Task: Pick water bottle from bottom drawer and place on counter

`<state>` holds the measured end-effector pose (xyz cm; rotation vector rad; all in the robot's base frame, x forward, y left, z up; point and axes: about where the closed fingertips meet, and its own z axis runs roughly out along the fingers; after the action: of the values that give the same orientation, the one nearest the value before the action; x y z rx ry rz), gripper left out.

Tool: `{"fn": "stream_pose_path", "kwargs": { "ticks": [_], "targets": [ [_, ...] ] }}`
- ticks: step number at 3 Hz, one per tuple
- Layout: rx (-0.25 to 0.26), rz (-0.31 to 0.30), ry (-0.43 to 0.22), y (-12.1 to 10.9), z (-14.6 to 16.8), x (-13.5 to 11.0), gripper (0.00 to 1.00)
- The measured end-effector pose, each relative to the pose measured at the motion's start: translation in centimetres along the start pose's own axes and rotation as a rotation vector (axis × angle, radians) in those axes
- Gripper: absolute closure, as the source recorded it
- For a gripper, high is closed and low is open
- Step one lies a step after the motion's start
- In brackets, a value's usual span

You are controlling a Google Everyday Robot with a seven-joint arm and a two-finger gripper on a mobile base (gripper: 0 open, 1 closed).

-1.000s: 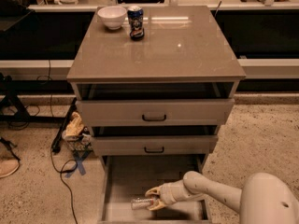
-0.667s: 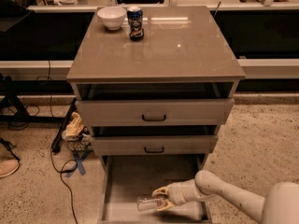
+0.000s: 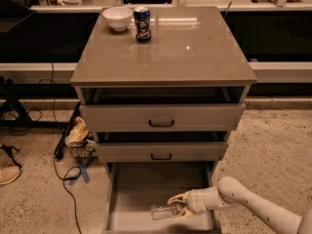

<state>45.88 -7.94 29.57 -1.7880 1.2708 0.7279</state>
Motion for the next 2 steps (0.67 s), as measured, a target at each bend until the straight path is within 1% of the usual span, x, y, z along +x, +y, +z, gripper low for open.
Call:
{"fn": "stream_pose_path", "kwargs": {
  "ticks": [1, 2],
  "targets": [
    [0.05, -0.04, -0.024, -1.4, -2.2, -1.6, 1.0],
    [0.174, -0.146, -0.02, -3.4, -9.4, -5.9, 1.0]
  ]
}}
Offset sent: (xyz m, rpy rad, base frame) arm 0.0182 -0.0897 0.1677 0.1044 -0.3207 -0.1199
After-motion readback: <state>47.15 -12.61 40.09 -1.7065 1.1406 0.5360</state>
